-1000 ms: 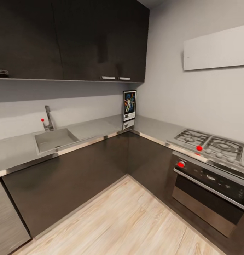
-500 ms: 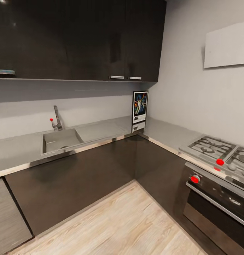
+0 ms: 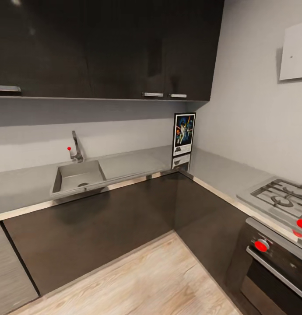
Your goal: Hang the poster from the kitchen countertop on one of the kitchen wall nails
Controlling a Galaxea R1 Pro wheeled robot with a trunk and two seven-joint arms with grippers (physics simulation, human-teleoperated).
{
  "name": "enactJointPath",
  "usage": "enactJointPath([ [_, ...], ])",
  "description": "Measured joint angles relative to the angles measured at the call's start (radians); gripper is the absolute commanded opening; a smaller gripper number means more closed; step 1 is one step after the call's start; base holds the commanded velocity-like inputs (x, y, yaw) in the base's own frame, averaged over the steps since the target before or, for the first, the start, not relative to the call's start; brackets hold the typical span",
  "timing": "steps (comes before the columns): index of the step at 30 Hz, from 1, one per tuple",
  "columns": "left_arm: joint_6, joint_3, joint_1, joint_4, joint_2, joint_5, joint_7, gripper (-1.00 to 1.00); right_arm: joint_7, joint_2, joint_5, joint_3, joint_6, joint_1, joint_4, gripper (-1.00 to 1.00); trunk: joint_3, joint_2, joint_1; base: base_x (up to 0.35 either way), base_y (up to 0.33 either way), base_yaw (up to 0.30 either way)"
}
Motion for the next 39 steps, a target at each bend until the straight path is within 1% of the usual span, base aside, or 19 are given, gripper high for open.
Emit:
enactJointPath([
  [10,0.0,0.0,0.0,0.0,0.0,0.0,0.0,1.0,0.0,-0.001,0.0,-0.001,0.0,0.0,0.001,1.0,0.0,0.0,0.0,0.304,-0.026,0.009],
  [13,0.0,0.001,0.0,0.0,0.0,0.0,0.0,1.0,0.0,0.001,-0.001,0.0,0.001,0.0,-0.001,1.0,0.0,0.0,0.0,0.176,-0.001,0.0],
  [19,-0.001,0.054,0.0,-0.002,0.0,0.002,-0.003,1.0,0.001,0.002,-0.001,0.003,0.001,0.0,-0.003,1.0,0.0,0.0,0.0,0.035,0.0,0.0],
  [20,-0.001,0.104,0.0,-0.002,0.0,0.006,-0.008,1.0,0.003,0.013,0.0,0.007,0.001,0.0,-0.013,1.0,0.0,0.0,0.001,0.004,0.0,0.0],
  [21,-0.001,0.116,0.0,-0.003,-0.001,0.007,-0.01,1.0,0.004,0.024,0.0,0.008,0.001,0.0,-0.026,1.0,0.0,0.0,0.001,0.003,0.0,0.0],
  [23,-0.001,0.124,0.0,-0.003,-0.001,0.008,-0.011,1.0,0.005,0.036,0.0,0.009,0.002,0.0,-0.061,1.0,0.0,0.0,0.001,0.002,0.0,0.0],
  [24,-0.001,0.142,0.0,-0.003,-0.001,0.022,-0.024,1.0,0.007,0.05,-0.001,0.01,0.007,0.0,-0.163,1.0,0.0,0.0,0.001,0.0,0.0,0.0],
  [25,-0.001,0.155,0.0,-0.001,0.0,0.042,-0.042,1.0,0.008,0.059,-0.002,0.011,0.015,-0.001,-0.254,1.0,0.0,0.0,0.0,0.0,0.0,0.0],
  [26,-0.002,0.162,0.0,0.002,0.001,0.054,-0.055,1.0,0.009,0.066,-0.003,0.012,0.024,0.0,-0.292,1.0,0.0,0.0,0.0,0.0,0.0,0.0],
  [27,-0.003,0.179,0.0,0.016,0.005,0.076,-0.084,1.0,0.009,0.082,-0.003,0.021,0.058,0.0,-0.364,1.0,0.0,0.0,0.0,0.0,0.0,0.0],
  [29,-0.004,0.2,0.0,0.035,0.012,0.096,-0.114,1.0,0.01,0.099,-0.004,0.041,0.111,-0.002,-0.442,1.0,0.0,0.0,0.0,0.0,0.0,0.0],
  [31,-0.014,0.246,0.0,0.064,0.024,0.117,-0.168,1.0,0.01,0.134,-0.007,0.099,0.233,-0.008,-0.598,1.0,0.0,0.0,0.0,0.0,0.0,0.0],
  [33,-0.027,0.268,0.0,0.072,0.028,0.122,-0.191,1.0,0.01,0.155,-0.009,0.124,0.299,-0.014,-0.677,1.0,0.0,0.0,0.0,0.0,0.0,0.0],
  [34,-0.05,0.308,0.0,0.083,0.032,0.127,-0.215,1.0,0.009,0.197,-0.013,0.15,0.412,-0.058,-0.766,1.0,0.0,0.0,0.001,0.0,0.0,0.0],
  [35,-0.057,0.325,0.0,0.09,0.033,0.128,-0.223,1.0,0.009,0.219,-0.014,0.157,0.471,-0.114,-0.821,1.0,0.0,0.0,0.0,0.0,0.0,0.0],
  [36,-0.059,0.331,0.0,0.093,0.034,0.129,-0.225,1.0,0.009,0.226,-0.014,0.16,0.503,-0.142,-0.833,1.0,0.0,0.0,0.0,0.0,0.0,0.0],
  [37,-0.062,0.34,0.0,0.097,0.034,0.13,-0.229,1.0,0.009,0.237,-0.015,0.163,0.562,-0.199,-0.847,1.0,0.0,0.0,0.0,0.0,0.0,0.0],
  [39,-0.064,0.346,0.0,0.1,0.035,0.131,-0.231,1.0,0.009,0.244,-0.016,0.166,0.615,-0.266,-0.855,1.0,0.0,0.0,0.0,0.0,0.0,0.0],
])
